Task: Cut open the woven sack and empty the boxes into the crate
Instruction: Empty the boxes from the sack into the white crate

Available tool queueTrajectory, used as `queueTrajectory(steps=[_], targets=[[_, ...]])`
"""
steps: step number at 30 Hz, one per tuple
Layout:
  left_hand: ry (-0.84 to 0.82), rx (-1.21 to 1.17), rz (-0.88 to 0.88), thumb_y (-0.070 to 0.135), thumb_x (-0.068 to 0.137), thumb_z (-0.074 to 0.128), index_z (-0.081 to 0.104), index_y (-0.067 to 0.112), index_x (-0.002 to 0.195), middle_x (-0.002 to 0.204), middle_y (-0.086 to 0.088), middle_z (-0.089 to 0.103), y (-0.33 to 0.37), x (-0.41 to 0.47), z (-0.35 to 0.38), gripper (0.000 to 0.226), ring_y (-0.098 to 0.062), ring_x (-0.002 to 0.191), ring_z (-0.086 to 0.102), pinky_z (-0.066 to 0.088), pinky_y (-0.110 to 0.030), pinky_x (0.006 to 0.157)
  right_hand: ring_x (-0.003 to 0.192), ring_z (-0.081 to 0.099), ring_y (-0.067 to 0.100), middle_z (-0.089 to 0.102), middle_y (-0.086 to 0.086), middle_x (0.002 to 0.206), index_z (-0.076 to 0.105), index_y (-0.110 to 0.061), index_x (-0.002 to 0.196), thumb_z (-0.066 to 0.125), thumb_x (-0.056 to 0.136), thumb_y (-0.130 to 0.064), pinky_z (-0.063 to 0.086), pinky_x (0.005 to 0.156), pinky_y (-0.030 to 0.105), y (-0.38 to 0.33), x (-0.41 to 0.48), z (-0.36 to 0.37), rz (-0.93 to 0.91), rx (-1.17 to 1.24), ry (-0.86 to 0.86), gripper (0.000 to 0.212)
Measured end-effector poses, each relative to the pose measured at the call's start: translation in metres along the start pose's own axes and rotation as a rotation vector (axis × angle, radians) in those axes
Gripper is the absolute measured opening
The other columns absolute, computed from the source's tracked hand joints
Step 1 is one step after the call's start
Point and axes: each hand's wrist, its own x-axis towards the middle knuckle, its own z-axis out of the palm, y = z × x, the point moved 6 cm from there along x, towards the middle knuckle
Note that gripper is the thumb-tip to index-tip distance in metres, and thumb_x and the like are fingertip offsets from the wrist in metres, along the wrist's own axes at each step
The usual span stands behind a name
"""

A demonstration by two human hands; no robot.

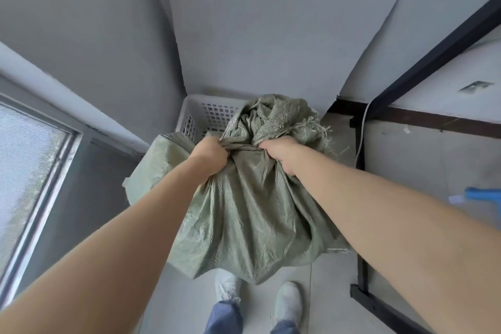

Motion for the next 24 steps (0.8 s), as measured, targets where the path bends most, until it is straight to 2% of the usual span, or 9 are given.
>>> queueTrajectory(steps=[2,4,6,8,11,14,19,21,24], targets=[[0.092,-0.174,-0.014,0.006,0.094,0.043,0.051,0.001,0.12,0.106,-0.016,0.059,0.005,0.013,-0.008,0.028,-0.03,0.088,0.053,0.043,-0.036,0.073,0.106,0.059,0.028,0.06,0.011,0.125,0.054,-0.003,0.125,0.068,0.084,-0.03,0.049,0.089,0.031,-0.011,0.014,-0.001,-0.067,0.113,0.076,0.052],[0.194,-0.229,-0.024,0.006,0.093,0.041,0.048,0.002,0.119,0.104,-0.014,0.055,0.011,0.024,-0.013,0.027,-0.028,0.086,0.048,0.037,-0.033,0.072,0.123,0.051,0.03,0.046,0.012,0.142,0.037,-0.006,0.142,0.067,0.084,-0.035,0.044,0.101,0.036,-0.024,0.02,-0.007,-0.212,0.121,0.186,0.071],[0.218,-0.188,-0.021,0.005,0.092,0.04,0.046,0.002,0.119,0.112,-0.017,0.057,0.013,0.034,-0.01,0.028,-0.031,0.095,0.051,0.036,-0.032,0.075,0.133,0.04,0.03,0.032,0.012,0.149,0.025,-0.014,0.149,0.059,0.089,-0.039,0.036,0.107,0.039,-0.031,0.017,-0.013,-0.419,-0.079,0.274,0.073],[0.118,-0.043,0.012,0.005,0.091,0.042,0.048,0.003,0.123,0.122,-0.018,0.057,0.014,0.043,0.004,0.033,-0.035,0.11,0.054,0.039,-0.034,0.083,0.137,0.034,0.03,0.027,0.008,0.154,0.02,-0.026,0.151,0.049,0.093,-0.044,0.032,0.109,0.042,-0.027,0.012,-0.005,-0.578,-0.396,0.223,0.067],[-0.15,0.243,0.083,0.006,0.091,0.043,0.054,0.0,0.122,0.127,-0.021,0.057,0.013,0.046,0.033,0.033,-0.034,0.118,0.052,0.041,-0.032,0.094,0.138,0.034,0.032,0.029,0.003,0.157,0.015,-0.037,0.151,0.044,0.093,-0.051,0.034,0.111,0.045,0.008,0.032,0.018,-0.429,-0.734,-0.082,0.066],[-0.249,0.397,0.104,0.01,0.095,0.041,0.054,-0.002,0.125,0.129,-0.019,0.057,0.014,0.044,0.038,0.034,-0.032,0.119,0.053,0.042,-0.032,0.094,0.134,0.042,0.031,0.041,0.006,0.151,0.029,-0.032,0.149,0.039,0.096,-0.046,0.038,0.108,0.041,0.026,0.052,0.037,-0.351,-0.9,-0.2,0.056],[-0.297,0.454,0.2,0.034,0.094,0.05,0.026,0.011,0.146,0.148,-0.015,0.036,0.008,0.04,0.029,0.062,-0.031,0.13,0.043,0.034,-0.033,0.104,0.127,0.048,0.033,0.052,0.008,0.14,0.042,-0.035,0.141,0.033,0.096,-0.046,0.038,0.106,0.051,0.026,0.061,0.05,-0.321,-1.134,-0.179,0.048],[-0.321,0.571,0.23,0.037,0.094,0.049,0.028,0.016,0.146,0.151,-0.014,0.028,0.001,0.041,0.028,0.06,-0.032,0.13,0.043,0.034,-0.036,0.106,0.128,0.046,0.033,0.052,0.007,0.14,0.047,-0.034,0.138,0.033,0.096,-0.045,0.033,0.108,0.053,0.024,0.061,0.046,-0.308,-1.141,-0.141,0.045],[-0.429,0.658,0.268,0.025,0.096,0.045,0.049,0.015,0.134,0.142,-0.009,0.044,-0.007,0.041,0.034,0.04,-0.028,0.126,0.047,0.036,-0.036,0.106,0.128,0.041,0.034,0.046,0.01,0.14,0.05,-0.025,0.133,0.038,0.097,-0.036,0.034,0.107,0.05,0.011,0.055,0.034,-0.38,-1.052,0.021,0.04]])
